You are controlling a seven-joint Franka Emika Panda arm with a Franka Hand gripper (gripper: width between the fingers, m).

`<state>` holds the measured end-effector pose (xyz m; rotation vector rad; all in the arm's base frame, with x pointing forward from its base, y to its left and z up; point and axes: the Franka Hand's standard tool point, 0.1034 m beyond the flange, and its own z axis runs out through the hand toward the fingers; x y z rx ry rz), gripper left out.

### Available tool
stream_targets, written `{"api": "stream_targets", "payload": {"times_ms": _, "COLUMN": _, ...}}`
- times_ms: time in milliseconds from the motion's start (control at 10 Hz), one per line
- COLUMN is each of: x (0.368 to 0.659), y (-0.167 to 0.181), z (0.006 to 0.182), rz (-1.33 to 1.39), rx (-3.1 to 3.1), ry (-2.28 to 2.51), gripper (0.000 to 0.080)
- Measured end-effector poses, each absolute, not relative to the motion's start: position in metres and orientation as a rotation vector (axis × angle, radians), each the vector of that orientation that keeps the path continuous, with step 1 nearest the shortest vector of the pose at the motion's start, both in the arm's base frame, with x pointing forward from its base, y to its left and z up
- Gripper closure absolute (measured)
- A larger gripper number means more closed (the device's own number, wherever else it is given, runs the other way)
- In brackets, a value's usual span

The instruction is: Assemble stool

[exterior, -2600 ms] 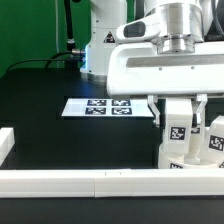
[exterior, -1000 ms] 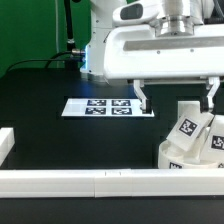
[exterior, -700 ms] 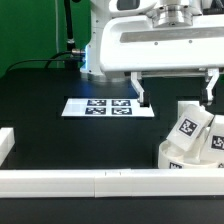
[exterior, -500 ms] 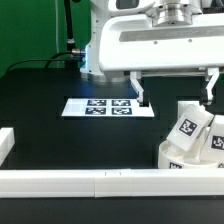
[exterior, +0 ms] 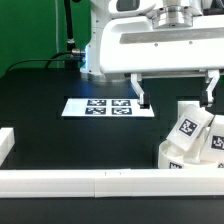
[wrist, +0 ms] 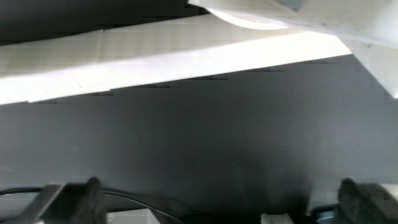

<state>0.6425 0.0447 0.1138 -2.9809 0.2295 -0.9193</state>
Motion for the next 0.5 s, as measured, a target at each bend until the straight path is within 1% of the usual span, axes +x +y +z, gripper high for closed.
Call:
{"api": "stream_targets", "payload": {"times_ms": 400, "x": 0.641, "y": 0.046, "z": 0.111, "rz": -0.876, "rx": -2.988, "ry": 0.229, "gripper": 0.0151}}
{"api": "stream_targets", "payload": {"times_ms": 500, "x": 0.635, "y": 0.052, "z": 0.102, "rz": -0.704, "rx": -2.998, "ry": 0.288, "gripper": 0.0151}}
